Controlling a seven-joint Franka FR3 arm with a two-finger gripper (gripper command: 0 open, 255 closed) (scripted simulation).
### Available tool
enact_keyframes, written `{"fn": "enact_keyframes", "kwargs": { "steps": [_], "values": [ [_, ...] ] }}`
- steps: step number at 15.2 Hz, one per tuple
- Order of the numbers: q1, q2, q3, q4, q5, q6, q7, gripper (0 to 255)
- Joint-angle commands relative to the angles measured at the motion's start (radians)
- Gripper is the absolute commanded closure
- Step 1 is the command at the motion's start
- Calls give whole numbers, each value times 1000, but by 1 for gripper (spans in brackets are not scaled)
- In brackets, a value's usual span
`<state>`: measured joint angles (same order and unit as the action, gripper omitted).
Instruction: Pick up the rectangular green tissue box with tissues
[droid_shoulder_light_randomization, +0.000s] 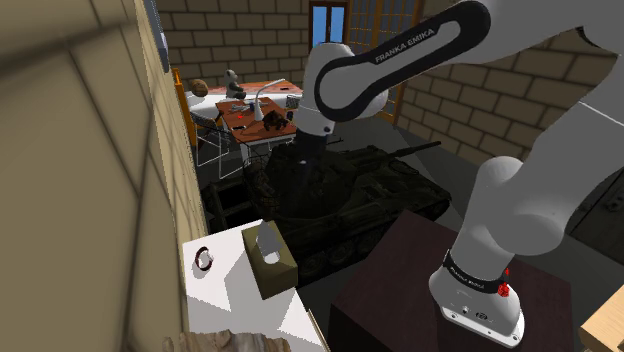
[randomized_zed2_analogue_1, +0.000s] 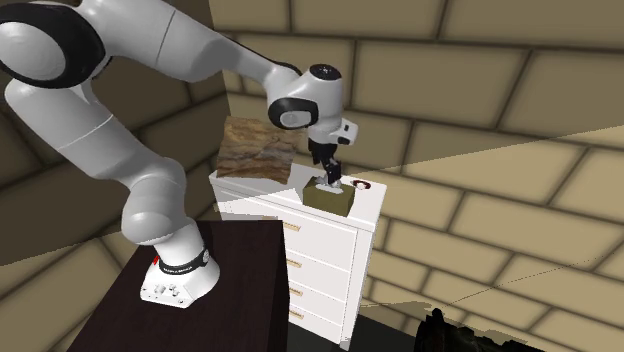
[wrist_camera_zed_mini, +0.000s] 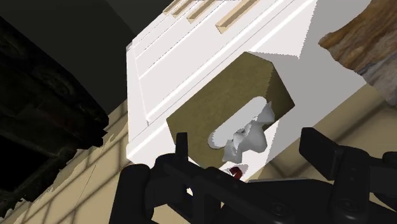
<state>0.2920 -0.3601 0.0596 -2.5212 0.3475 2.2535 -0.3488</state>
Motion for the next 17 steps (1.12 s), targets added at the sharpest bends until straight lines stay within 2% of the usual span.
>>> {"fn": "enact_keyframes", "kwargs": {
  "steps": [1, 8, 17],
  "values": [
    [30, 57, 0, 10, 52, 36, -39, 0],
    [131, 238, 29, 57, 248, 135, -177, 0],
    [142, 319, 34, 35, 311, 228, -250, 0]
  ]
}}
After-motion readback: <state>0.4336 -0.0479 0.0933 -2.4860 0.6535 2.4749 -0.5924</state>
